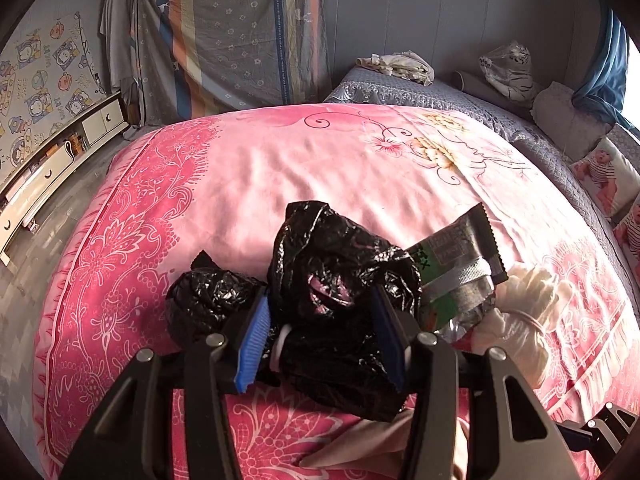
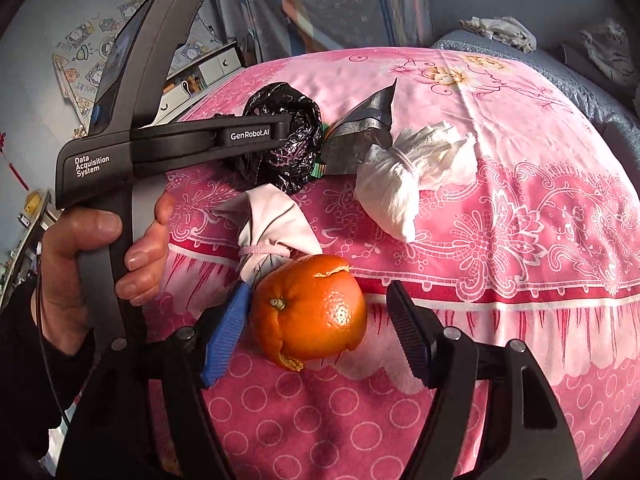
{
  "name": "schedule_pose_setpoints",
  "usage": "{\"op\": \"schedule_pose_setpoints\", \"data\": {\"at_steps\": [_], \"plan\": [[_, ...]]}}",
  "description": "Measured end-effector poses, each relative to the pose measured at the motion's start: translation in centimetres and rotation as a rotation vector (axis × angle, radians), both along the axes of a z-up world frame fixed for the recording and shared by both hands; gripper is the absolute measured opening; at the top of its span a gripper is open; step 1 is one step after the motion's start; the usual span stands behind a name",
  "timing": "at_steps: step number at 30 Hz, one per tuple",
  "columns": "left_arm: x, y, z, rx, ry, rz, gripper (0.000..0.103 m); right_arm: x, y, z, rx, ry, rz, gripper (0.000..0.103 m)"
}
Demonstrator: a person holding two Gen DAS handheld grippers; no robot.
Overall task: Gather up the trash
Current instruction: 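Grasp the black plastic bag with the left tool while the right tool grasps the orange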
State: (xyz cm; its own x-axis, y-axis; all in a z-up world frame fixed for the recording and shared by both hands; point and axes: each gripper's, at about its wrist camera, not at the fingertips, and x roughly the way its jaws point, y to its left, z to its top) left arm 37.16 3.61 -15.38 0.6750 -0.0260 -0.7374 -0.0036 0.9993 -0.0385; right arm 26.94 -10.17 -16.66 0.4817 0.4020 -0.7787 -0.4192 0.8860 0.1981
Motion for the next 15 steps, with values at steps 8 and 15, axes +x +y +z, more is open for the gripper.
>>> {"op": "schedule_pose_setpoints", "data": {"at_steps": [8, 15], "plan": [[-0.3, -0.1, 0.1, -0.031, -0.009, -0.017, 0.018, -0.6, 0.6, 0.2, 0.0, -0.002, 0.02, 0.046], [-1.1, 1.0, 1.0, -0.076, -0.021, 0.013, 0.01, -2.0, -0.4, 1.9, 0.024, -0.042, 0.01, 0.044]]}}
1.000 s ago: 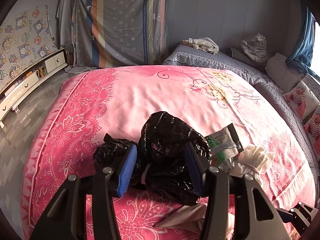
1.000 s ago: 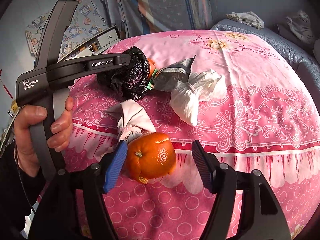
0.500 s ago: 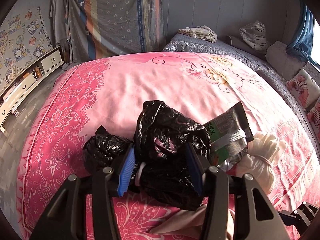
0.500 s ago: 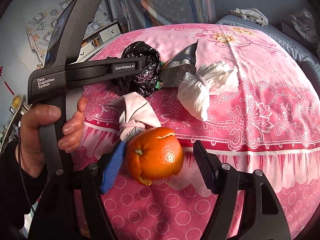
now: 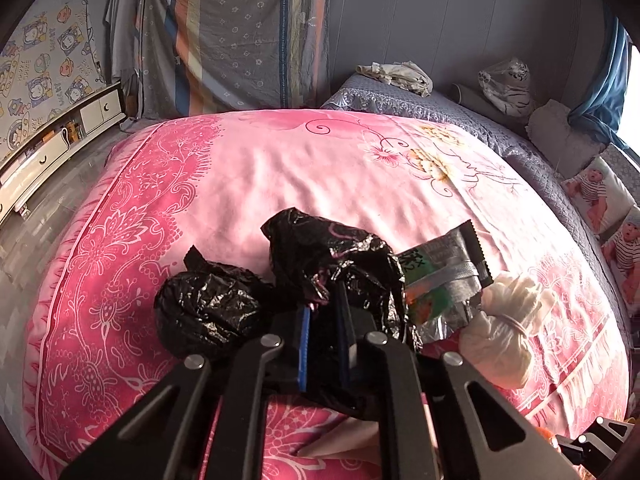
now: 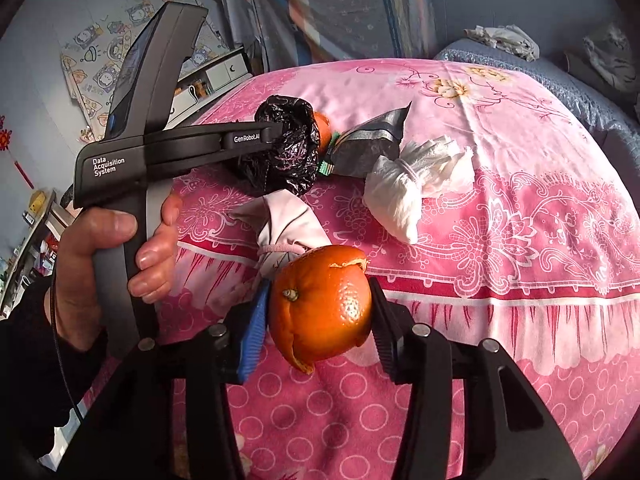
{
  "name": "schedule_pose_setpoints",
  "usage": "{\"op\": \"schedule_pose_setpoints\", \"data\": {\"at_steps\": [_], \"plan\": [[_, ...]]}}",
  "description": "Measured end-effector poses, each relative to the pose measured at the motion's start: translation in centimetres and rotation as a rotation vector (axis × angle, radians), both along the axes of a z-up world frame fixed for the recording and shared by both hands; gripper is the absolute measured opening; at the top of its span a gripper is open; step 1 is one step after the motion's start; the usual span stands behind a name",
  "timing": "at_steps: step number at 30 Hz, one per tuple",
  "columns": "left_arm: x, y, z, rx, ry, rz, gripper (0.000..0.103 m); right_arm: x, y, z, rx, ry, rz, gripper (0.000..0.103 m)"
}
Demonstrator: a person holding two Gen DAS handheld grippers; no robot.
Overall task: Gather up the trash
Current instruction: 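Grasp the black plastic bag with the left tool while the right tool grasps the orange, then lift and carry the black bag and orange toward the yellow-rimmed bin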
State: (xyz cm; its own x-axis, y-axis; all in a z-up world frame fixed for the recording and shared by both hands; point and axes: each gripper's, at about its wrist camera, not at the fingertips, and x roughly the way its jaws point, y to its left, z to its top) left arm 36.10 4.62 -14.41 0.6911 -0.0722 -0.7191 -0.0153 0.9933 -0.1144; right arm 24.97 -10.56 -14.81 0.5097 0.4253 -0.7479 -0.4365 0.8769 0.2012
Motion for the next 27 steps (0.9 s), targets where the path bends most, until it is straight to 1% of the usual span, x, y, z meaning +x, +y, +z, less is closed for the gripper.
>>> {"op": "schedule_pose_setpoints", "data": {"at_steps": [3, 9, 17, 21, 27], "plan": [[-1.0, 0.1, 1.1, -0.01, -0.027, 0.007, 0.01, -0.6, -0.6, 0.8, 0.013, -0.018, -0.008, 0.044], [-3.6, -0.2, 3.8, -0.012, -0.087, -0.004, 0.01, -1.5, -2.5, 1.8, 0.03, -0.021, -0.035, 0.044], [-7.2, -0.8, 7.0, -0.021, -0.157, -0.038, 0.009, -3.1, -5.0, 3.6, 0.048, -0.044, -0.083, 0.044], [-9.2, -1.7, 8.8, -0.027, -0.19, -0.063, 0.009, -4.3, -6.6, 4.8, 0.056, -0.065, -0.117, 0.044], [-12.0, -4.2, 11.4, -0.027, -0.242, -0.137, 0.009, -5.8, -9.5, 7.1, 0.069, -0.11, -0.177, 0.044]]}}
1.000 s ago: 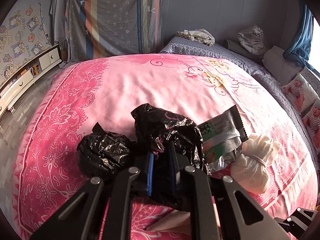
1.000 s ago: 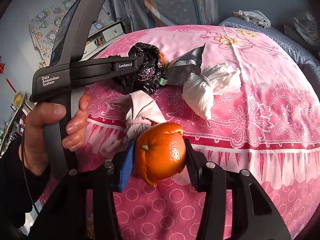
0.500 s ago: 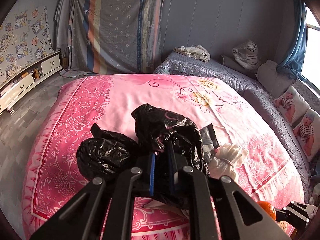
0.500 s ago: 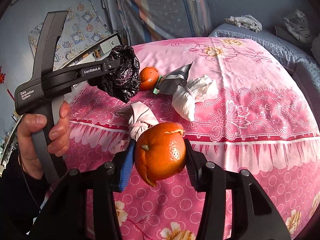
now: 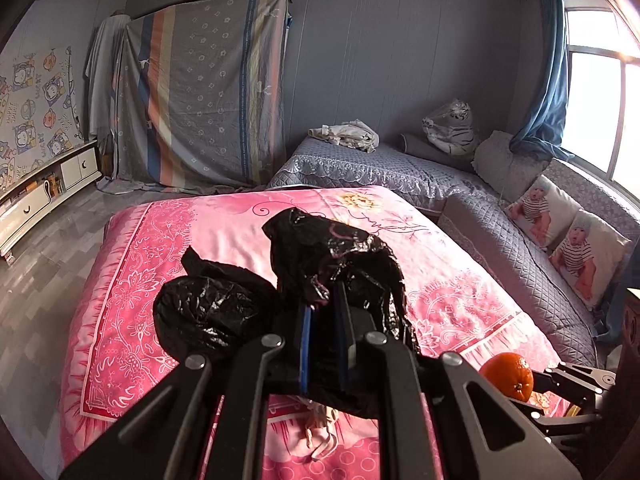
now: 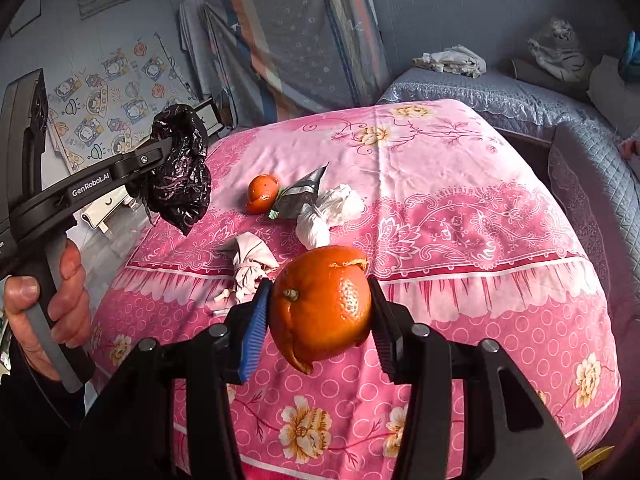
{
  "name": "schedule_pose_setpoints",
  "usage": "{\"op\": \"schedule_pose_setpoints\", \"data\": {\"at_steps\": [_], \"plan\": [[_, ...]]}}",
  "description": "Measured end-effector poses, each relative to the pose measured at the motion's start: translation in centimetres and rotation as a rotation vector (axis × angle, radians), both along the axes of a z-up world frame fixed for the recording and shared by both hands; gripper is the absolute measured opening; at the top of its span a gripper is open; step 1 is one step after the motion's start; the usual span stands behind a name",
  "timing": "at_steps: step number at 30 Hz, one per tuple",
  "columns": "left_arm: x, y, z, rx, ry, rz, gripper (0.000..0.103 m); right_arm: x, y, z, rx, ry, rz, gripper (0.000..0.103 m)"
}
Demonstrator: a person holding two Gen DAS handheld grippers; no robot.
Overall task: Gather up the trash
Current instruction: 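Lift and carry the black bag and orange toward the yellow-rimmed bin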
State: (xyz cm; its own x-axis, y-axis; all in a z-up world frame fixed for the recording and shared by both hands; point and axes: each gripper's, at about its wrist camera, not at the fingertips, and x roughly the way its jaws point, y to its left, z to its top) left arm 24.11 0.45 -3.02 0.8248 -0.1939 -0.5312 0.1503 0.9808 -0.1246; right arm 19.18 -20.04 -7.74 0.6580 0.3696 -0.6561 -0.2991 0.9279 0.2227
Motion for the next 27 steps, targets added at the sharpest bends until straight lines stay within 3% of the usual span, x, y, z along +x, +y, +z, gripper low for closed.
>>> {"op": "schedule_pose_setpoints", "data": {"at_steps": [15, 27], "plan": [[-6.2, -6.4, 4.8, -0.003, -0.124, -0.184, 0.009, -5.7, -7.3, 5.6, 0.016, -0.153, -0.153, 0.044], [-10.9, -12.6, 7.6, -0.02, -0.202, -0.361, 0.009, -10.9, -13.3, 8.3, 0.021, -0.246, -0.303, 0.044]]}}
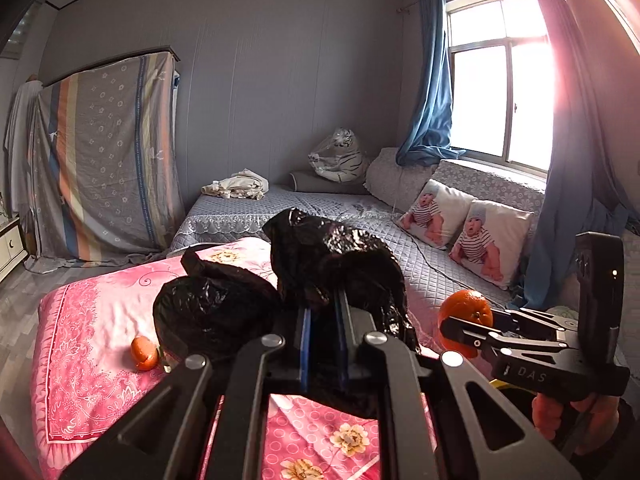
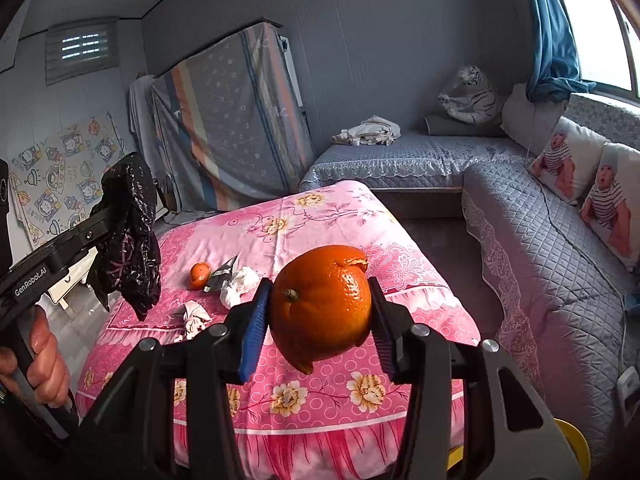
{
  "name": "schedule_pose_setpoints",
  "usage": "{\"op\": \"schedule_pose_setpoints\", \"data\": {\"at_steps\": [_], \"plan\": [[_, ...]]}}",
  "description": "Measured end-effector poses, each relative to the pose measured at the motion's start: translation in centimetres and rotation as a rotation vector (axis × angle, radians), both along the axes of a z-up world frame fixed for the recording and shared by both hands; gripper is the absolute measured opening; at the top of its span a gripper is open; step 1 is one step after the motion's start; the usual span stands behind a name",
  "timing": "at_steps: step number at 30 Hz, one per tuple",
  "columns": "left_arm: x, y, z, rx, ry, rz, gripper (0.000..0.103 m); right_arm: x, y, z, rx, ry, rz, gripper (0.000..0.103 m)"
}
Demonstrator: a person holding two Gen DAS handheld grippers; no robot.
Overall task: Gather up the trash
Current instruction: 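Lift and carry the black bag and orange toward the yellow-rimmed bin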
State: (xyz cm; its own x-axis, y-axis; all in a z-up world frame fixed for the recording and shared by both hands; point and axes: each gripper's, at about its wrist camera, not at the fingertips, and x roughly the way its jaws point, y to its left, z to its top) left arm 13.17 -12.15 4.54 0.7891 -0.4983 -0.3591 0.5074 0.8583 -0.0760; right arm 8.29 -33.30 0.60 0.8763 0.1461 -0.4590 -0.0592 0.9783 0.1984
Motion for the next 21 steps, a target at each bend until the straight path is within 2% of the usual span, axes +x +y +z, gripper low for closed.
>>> {"op": "schedule_pose_setpoints", "data": {"at_steps": [10, 21], "plan": [[-3.8, -5.0, 0.8, 0.002, -0.05, -0.16, 0.009, -4.5, -5.4, 1.2, 0.007, -0.048, -0.155, 0.044], [-6.9, -9.7, 0.3, 0.013, -0.062, -0.305, 0.009, -9.8, -10.2, 0.6, 0.009, -0.066, -0.307, 0.044]]}}
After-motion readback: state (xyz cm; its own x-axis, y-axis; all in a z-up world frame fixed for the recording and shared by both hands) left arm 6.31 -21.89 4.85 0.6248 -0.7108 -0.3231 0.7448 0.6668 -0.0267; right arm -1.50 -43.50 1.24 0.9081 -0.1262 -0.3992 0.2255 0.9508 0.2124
